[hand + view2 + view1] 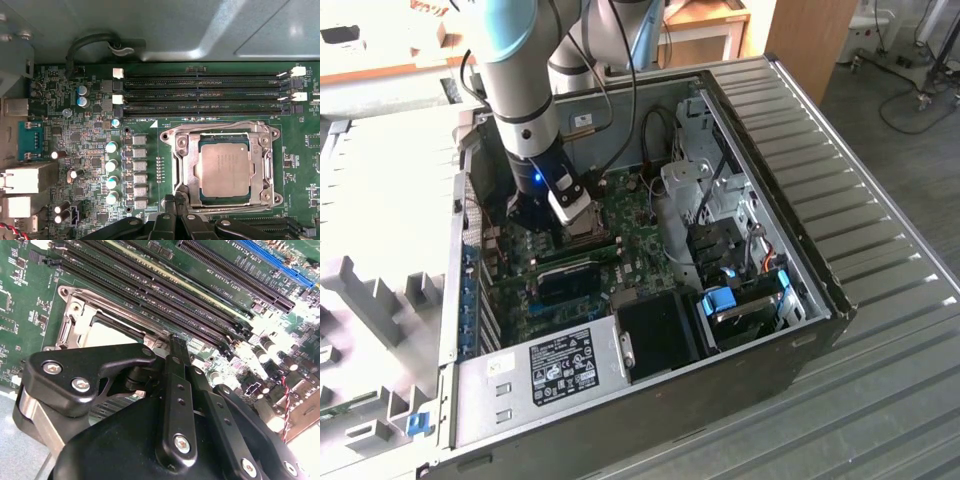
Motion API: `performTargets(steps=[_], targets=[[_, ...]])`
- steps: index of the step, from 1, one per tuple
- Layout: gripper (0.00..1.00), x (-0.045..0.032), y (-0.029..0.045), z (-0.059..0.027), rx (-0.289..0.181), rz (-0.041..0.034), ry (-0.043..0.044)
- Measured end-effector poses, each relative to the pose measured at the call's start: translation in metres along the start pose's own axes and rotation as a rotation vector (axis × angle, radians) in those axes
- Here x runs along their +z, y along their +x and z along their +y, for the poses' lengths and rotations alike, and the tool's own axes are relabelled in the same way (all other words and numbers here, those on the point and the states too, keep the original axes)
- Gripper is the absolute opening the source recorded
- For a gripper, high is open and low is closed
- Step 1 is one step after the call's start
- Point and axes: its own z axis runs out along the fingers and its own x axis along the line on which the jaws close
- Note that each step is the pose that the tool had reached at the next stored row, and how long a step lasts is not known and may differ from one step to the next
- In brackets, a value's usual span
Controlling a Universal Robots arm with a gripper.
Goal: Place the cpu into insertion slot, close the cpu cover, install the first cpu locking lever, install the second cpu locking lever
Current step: 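Install the second cpu locking lever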
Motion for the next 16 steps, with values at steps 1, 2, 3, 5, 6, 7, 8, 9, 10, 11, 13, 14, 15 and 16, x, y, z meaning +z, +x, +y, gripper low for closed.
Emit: performTargets(steps=[1, 2, 3, 5, 6, 7, 8, 9, 10, 11, 13, 14, 15, 16], targets=[[0.11, 0.0001, 0.0002, 0.0000, 0.000, 0.0001, 0.0000], [0.11, 0.0001, 0.0003, -0.0001, 0.000, 0.0002, 0.0001], [0.11, 0.0002, 0.0003, -0.0001, 0.000, 0.0002, 0.0002], [0.11, 0.0004, 0.0005, -0.0001, 0.000, 0.0001, 0.0001], [0.11, 0.0006, 0.0006, -0.0001, 0.000, 0.0000, 0.0001], [0.11, 0.0007, 0.0008, -0.0001, 0.000, 0.0001, 0.0001], [0.11, 0.0008, 0.0011, -0.0001, 0.000, 0.0000, 0.0000], [0.11, 0.0009, 0.0015, -0.0001, 0.000, 0.0000, -0.0001], [0.11, 0.0010, 0.0019, -0.0001, 0.000, -0.0001, -0.0001], [0.11, 0.0011, 0.0023, -0.0001, 0.000, 0.0000, 0.0000], [0.11, 0.0011, 0.0031, -0.0002, 0.000, 0.0001, 0.0000], [0.11, 0.0012, 0.0036, -0.0002, 0.000, 0.0000, -0.0001], [0.11, 0.0013, 0.0041, -0.0002, 0.000, 0.0000, -0.0002], [0.11, 0.0013, 0.0045, -0.0002, 0.000, 0.0000, -0.0001]])
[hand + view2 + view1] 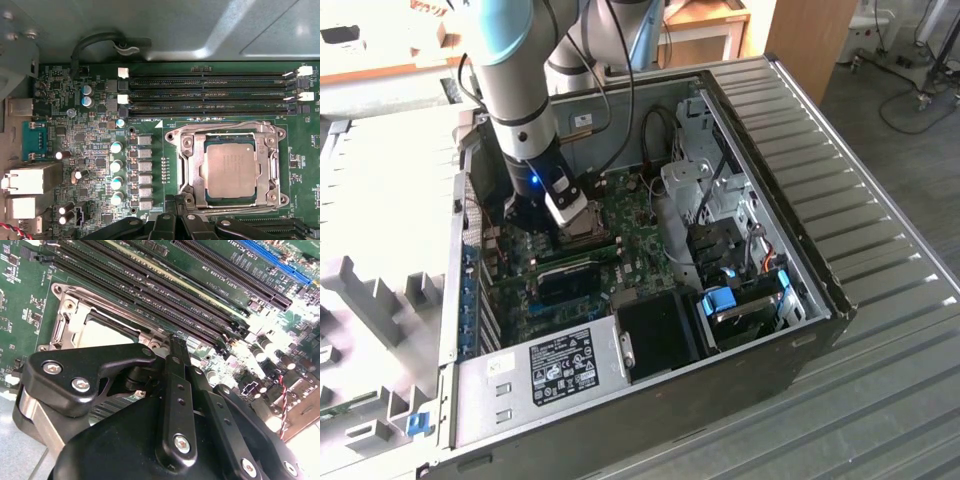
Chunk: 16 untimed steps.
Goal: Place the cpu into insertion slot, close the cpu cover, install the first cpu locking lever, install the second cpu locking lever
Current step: 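Install the second cpu locking lever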
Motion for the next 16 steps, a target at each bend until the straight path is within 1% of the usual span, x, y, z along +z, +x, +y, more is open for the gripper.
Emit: performTargets(steps=[12, 16], targets=[[0.11, 0.0005, 0.0035, -0.0002, 0.000, 0.0001, 0.0001], [0.11, 0.0020, 0.0038, -0.0003, 0.000, 0.0001, 0.0002]])
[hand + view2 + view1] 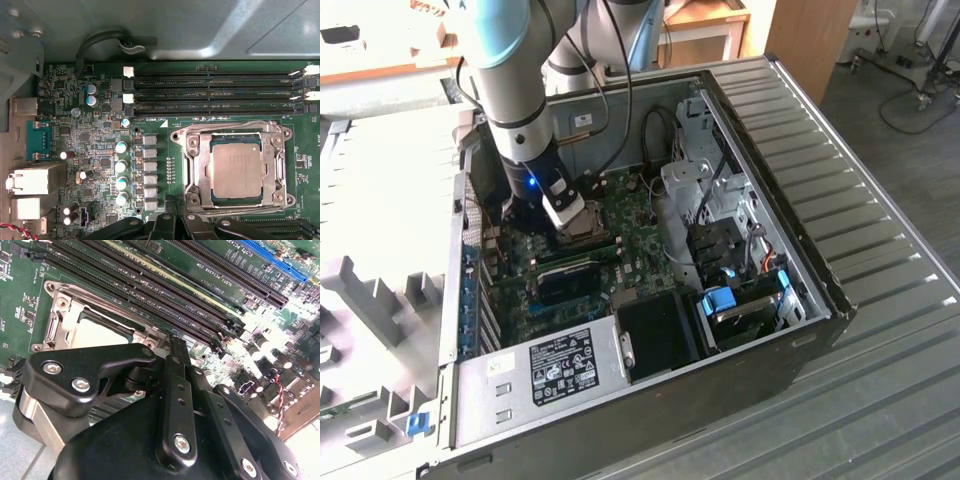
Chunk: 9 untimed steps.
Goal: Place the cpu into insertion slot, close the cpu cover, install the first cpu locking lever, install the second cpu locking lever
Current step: 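Install the second cpu locking lever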
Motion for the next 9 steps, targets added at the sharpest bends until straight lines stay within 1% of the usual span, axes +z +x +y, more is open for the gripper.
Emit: performTargets(steps=[7, 9], targets=[[0.11, 0.0008, 0.0001, 0.0000, 0.000, 0.0000, 0.0000], [0.11, -0.0006, 0.0000, 0.0001, 0.000, -0.0003, -0.0005]])
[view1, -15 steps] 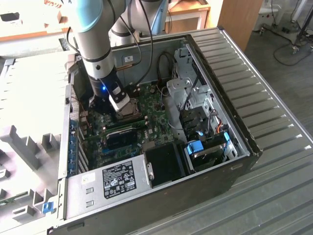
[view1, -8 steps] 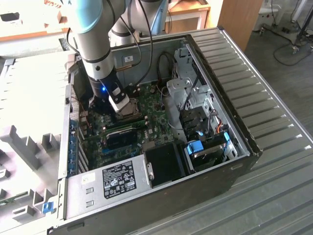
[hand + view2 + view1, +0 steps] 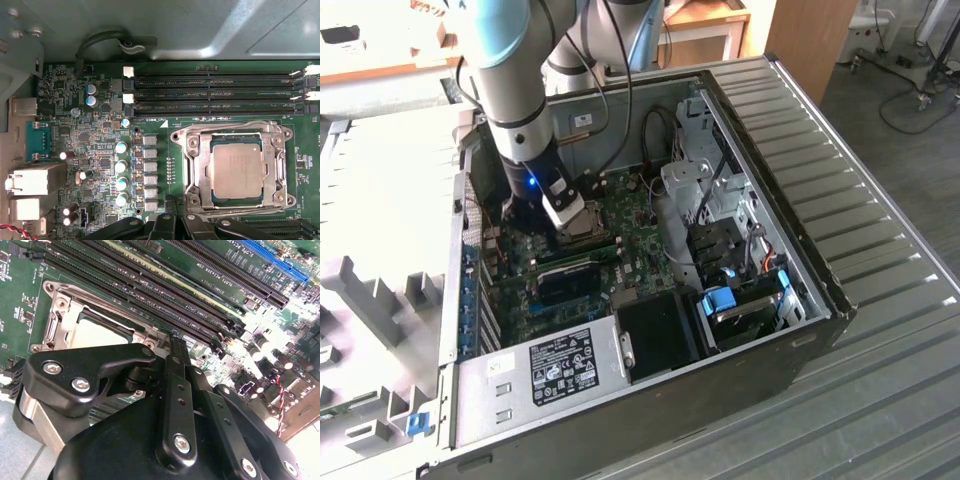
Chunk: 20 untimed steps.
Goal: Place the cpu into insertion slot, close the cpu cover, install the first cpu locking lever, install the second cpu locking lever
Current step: 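Install the second cpu locking lever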
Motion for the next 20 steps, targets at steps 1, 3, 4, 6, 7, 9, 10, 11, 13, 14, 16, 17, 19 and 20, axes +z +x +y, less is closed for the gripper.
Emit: performTargets(steps=[1, 3, 4, 6, 7, 9, 10, 11, 13, 14, 16, 17, 19, 20], targets=[[0.11, -0.0012, -0.0001, 0.0001, 0.000, 0.0000, 0.0000], [0.11, -0.0036, -0.0001, 0.0001, 0.000, 0.0002, 0.0003], [0.11, -0.0047, -0.0002, 0.0002, 0.000, 0.0002, 0.0003], [0.11, -0.0071, -0.0003, 0.0003, 0.000, 0.0003, 0.0004], [0.11, -0.0084, -0.0004, 0.0003, 0.000, 0.0003, 0.0004], [0.11, -0.0123, -0.0006, 0.0005, 0.000, 0.0002, 0.0003], [0.11, -0.0144, -0.0007, 0.0006, 0.000, 0.0002, 0.0004], [0.11, -0.0167, -0.0008, 0.0007, 0.000, 0.0003, 0.0005], [0.11, -0.0215, -0.0010, 0.0010, 0.000, 0.0002, 0.0004], [0.11, -0.0238, -0.0012, 0.0011, 0.000, 0.0001, 0.0005], [0.11, -0.0270, -0.0013, 0.0012, 0.000, 0.0000, 0.0006], [0.11, -0.0275, -0.0014, 0.0012, 0.000, 0.0000, 0.0006], [0.11, -0.0274, -0.0014, 0.0012, 0.000, -0.0002, 0.0005], [0.11, -0.0274, -0.0014, 0.0012, 0.000, -0.0002, 0.0004]])
